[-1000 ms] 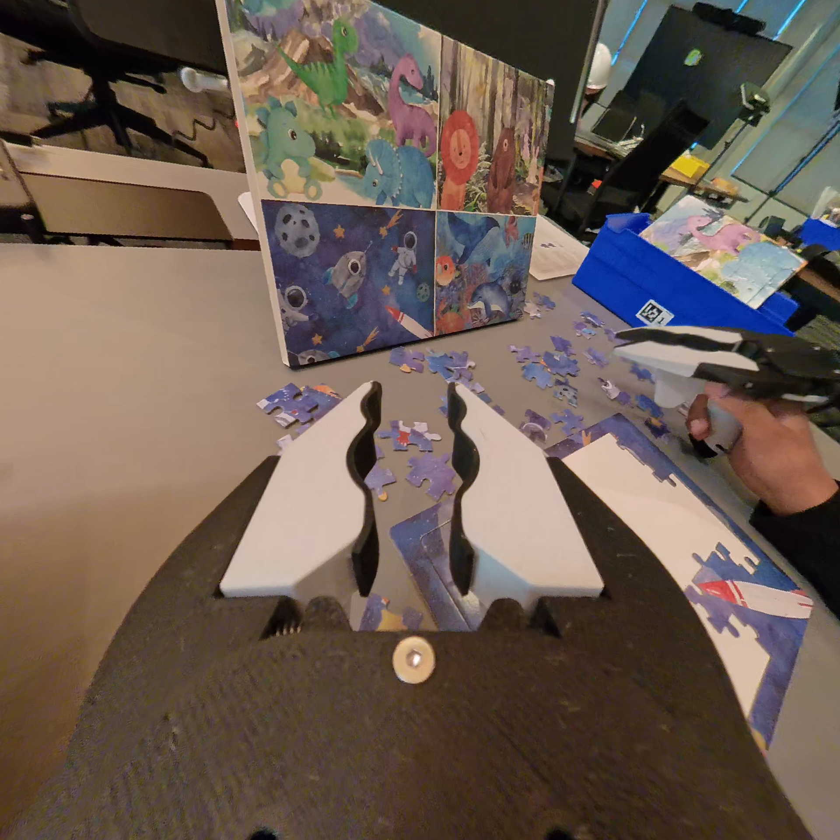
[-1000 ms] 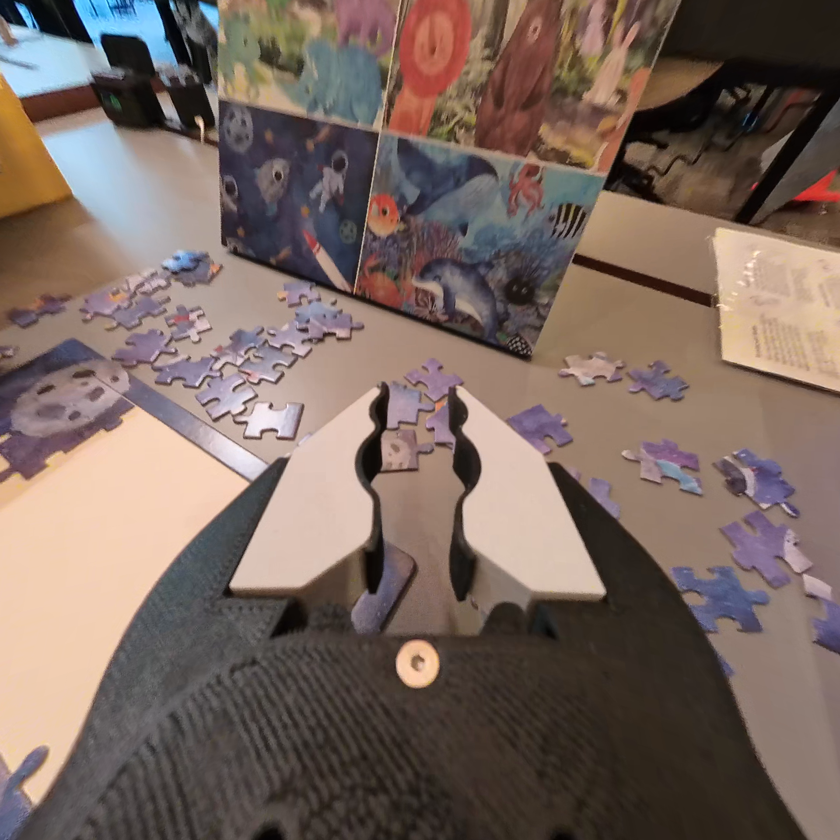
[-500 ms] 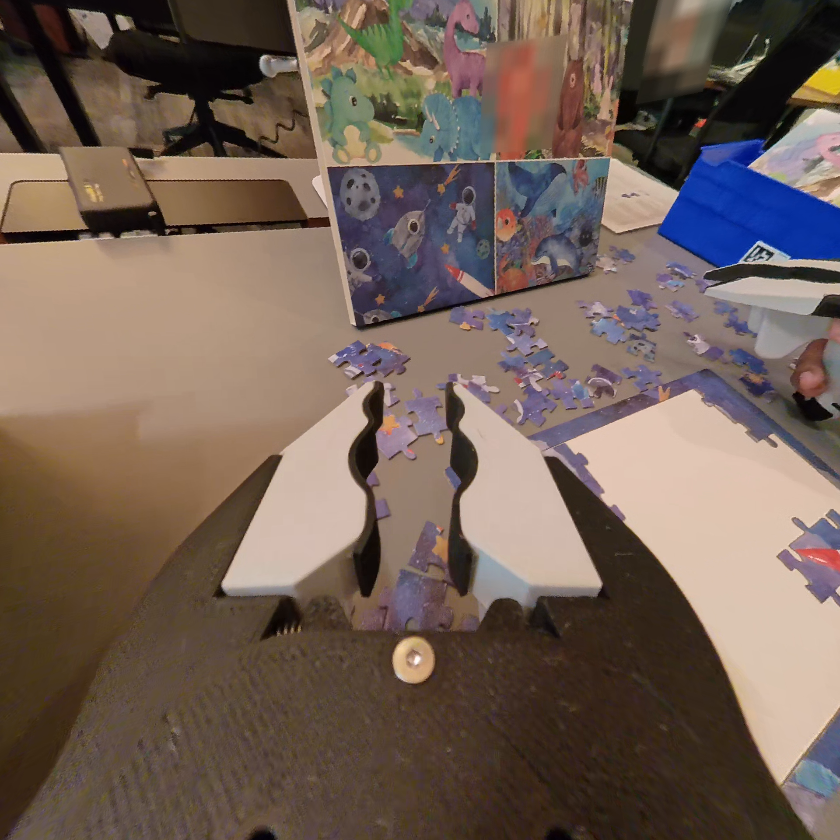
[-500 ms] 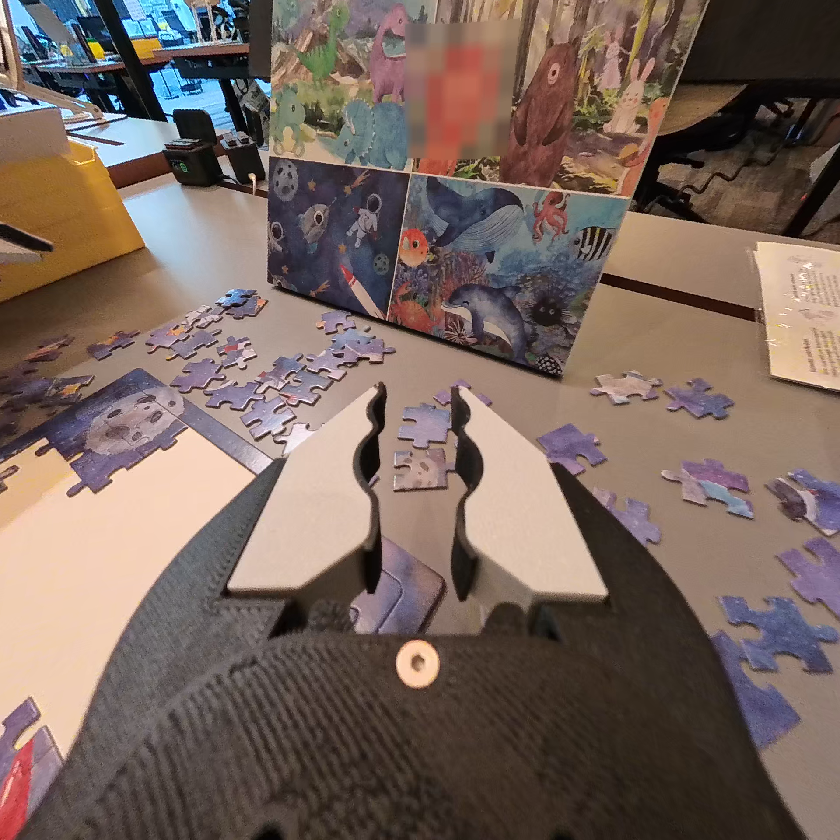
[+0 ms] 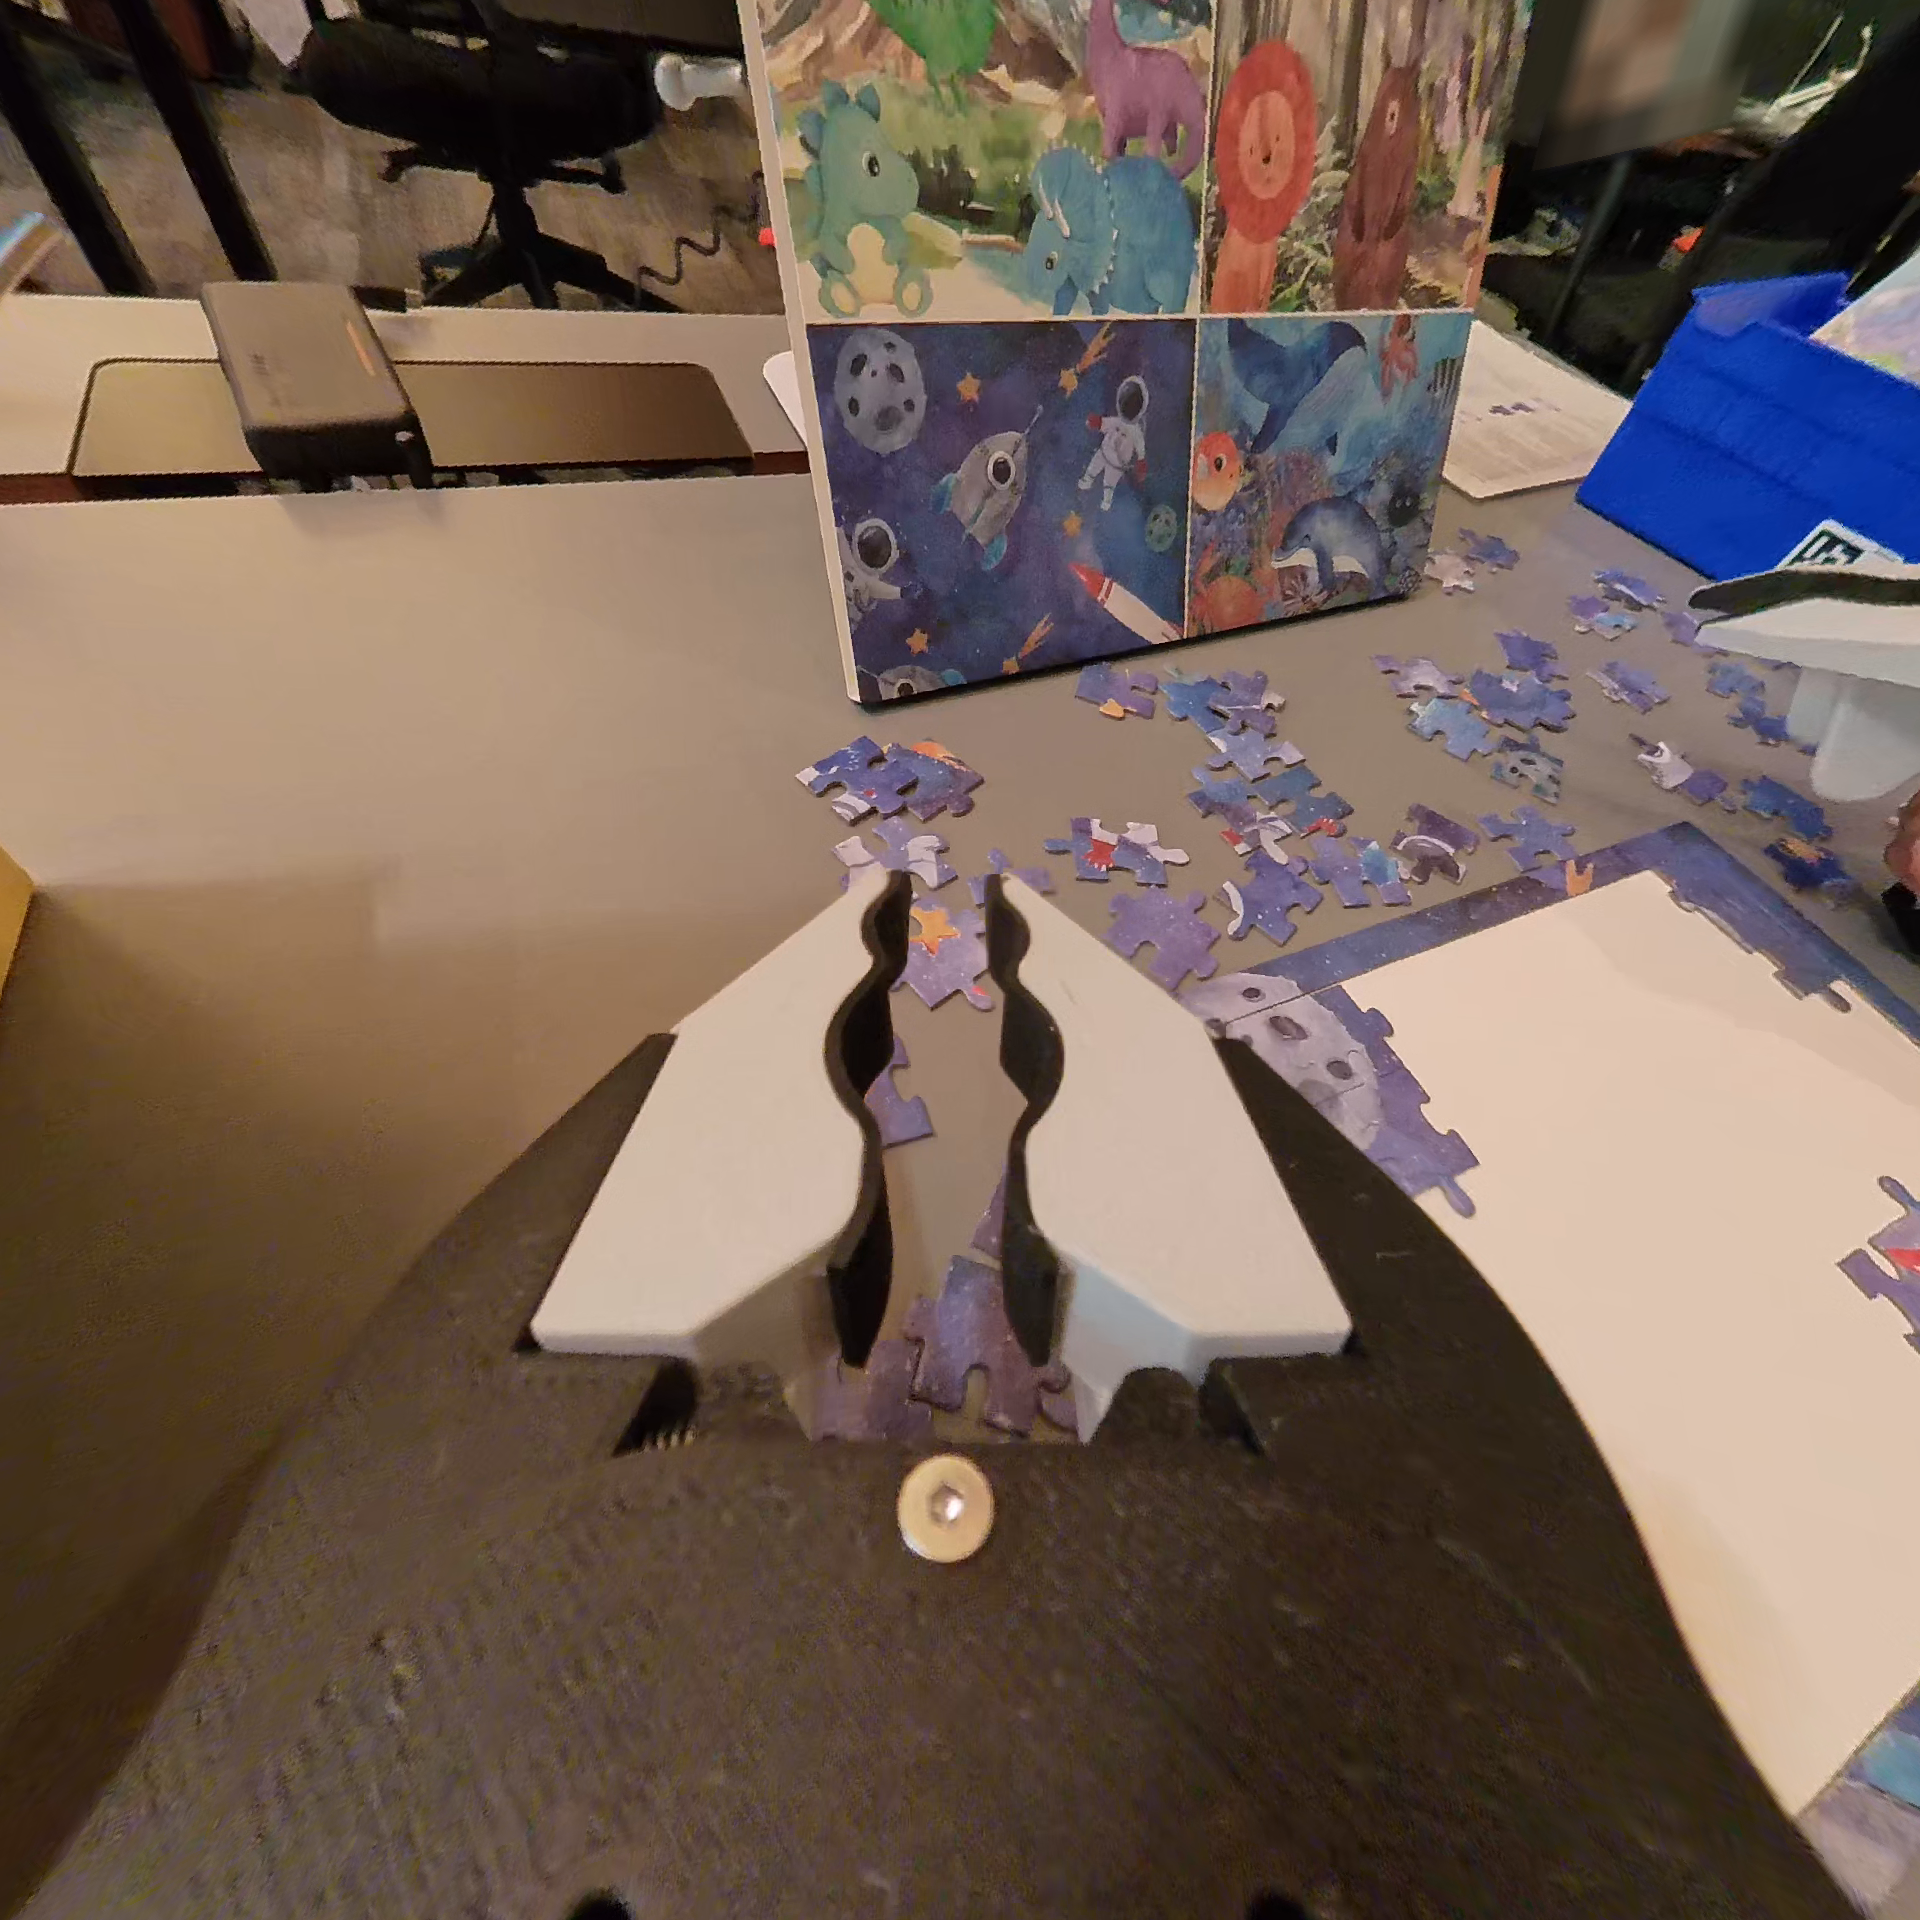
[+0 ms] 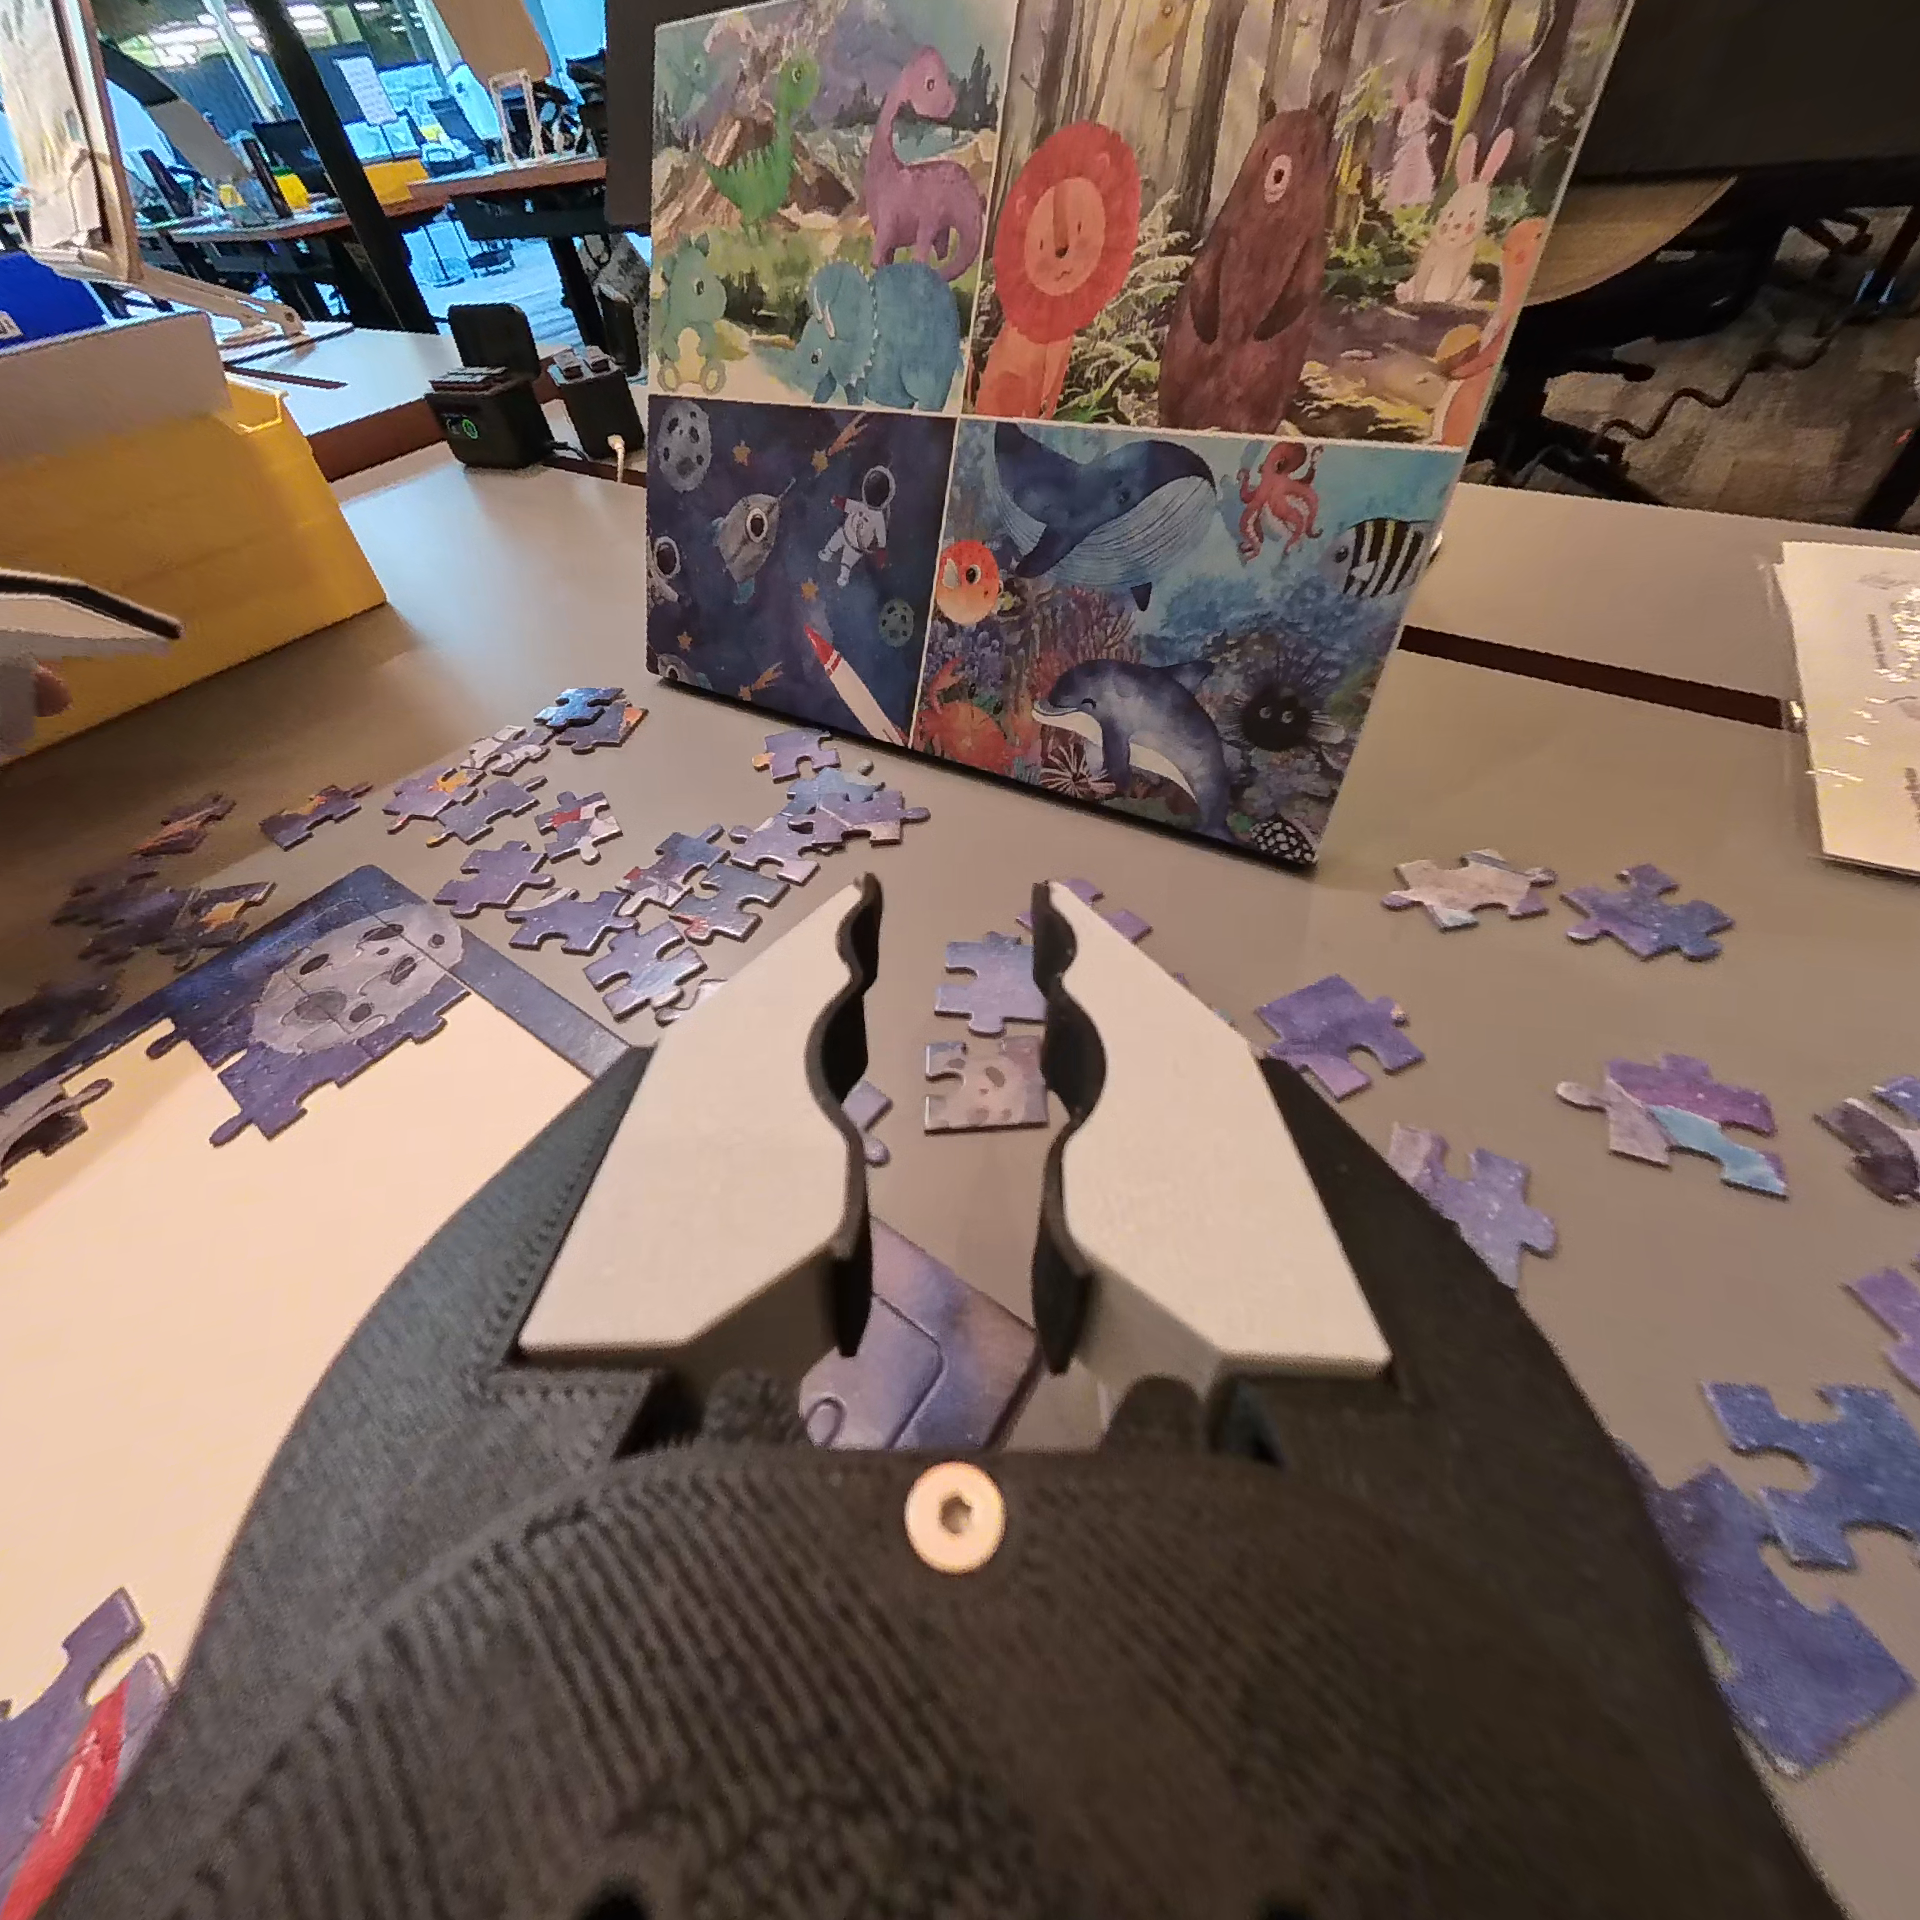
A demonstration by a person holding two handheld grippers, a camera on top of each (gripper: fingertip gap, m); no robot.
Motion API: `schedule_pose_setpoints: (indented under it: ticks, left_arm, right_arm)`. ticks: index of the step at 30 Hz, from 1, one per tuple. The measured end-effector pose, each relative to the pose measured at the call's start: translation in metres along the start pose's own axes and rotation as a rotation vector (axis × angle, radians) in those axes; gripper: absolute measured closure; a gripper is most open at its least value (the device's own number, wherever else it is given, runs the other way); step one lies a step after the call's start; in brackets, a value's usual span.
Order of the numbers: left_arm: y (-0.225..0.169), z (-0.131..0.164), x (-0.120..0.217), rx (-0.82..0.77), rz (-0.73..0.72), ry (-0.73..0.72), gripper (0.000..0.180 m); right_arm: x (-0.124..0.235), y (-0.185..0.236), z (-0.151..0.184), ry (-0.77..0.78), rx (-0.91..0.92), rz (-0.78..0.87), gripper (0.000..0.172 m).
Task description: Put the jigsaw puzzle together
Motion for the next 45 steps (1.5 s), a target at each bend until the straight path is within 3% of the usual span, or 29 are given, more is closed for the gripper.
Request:
schedule_pose_setpoints:
  ticks: [10,45]
  left_arm:
    - [0.001,0.002,-0.003,0.0,-0.014,0.012,0.18]
    - [0.007,0.014,-0.018,0.014,-0.031,0.058,0.18]
  right_arm:
    - [-0.003,0.006,0.001,0.022,0.039,0.002,0.144]
    - [-0.007,0.009,0.004,0.047,0.06,-0.004,0.144]
Point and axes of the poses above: each gripper's, where its closed fingertips meet, x back along the fingers, z out of its underside, y = z × x across the jaws, the point moved 7 cm from there along x, back along the fingers, and after that the axes turned 10 degrees about y, right-handed, at the moved point
